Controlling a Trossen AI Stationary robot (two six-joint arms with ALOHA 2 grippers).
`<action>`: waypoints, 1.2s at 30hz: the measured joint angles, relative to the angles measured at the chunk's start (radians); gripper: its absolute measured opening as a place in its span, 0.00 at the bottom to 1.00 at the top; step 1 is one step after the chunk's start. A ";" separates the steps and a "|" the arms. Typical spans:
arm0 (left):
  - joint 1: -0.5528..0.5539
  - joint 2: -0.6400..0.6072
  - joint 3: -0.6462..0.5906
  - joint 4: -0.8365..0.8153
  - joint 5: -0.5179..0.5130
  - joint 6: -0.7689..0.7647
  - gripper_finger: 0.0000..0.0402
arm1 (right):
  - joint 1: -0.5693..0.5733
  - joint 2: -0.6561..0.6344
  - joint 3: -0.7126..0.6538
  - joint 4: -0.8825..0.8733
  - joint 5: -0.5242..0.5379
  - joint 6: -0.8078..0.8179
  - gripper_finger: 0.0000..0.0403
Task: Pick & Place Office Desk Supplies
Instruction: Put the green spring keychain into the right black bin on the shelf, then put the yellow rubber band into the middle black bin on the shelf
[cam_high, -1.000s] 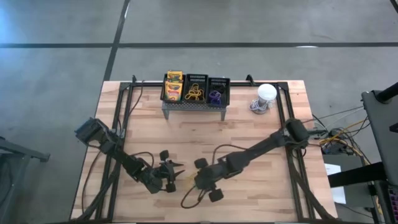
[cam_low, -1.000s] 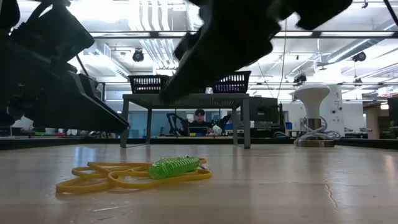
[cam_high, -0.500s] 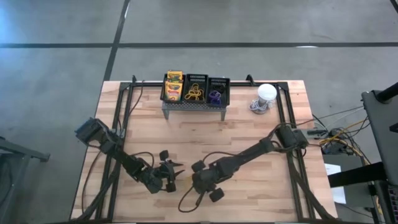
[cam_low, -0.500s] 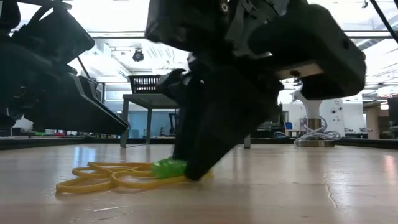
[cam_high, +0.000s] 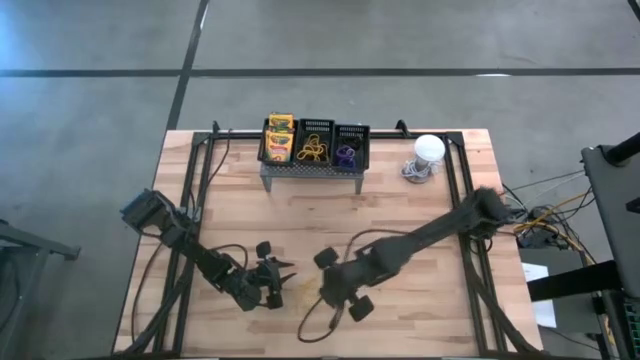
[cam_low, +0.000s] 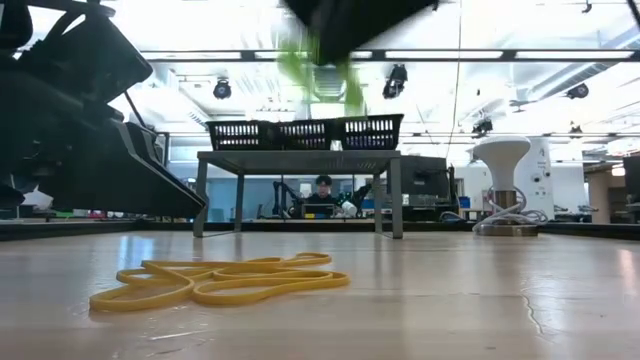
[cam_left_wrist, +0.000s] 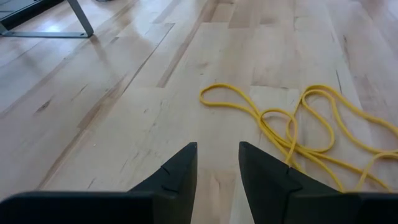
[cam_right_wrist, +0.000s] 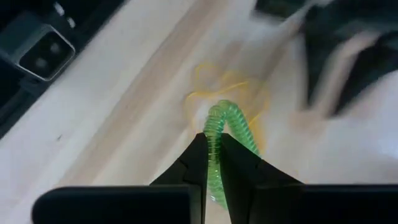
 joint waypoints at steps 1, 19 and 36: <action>0.000 0.000 0.000 0.000 0.000 0.000 0.30 | 0.004 -0.033 -0.004 0.001 0.039 -0.023 0.06; 0.000 0.000 0.001 0.011 0.000 0.000 0.30 | -0.616 -0.372 -0.207 0.127 0.357 0.232 0.09; 0.005 0.000 0.001 0.008 0.000 0.008 0.30 | -0.644 -0.492 -0.166 0.168 0.201 0.259 0.41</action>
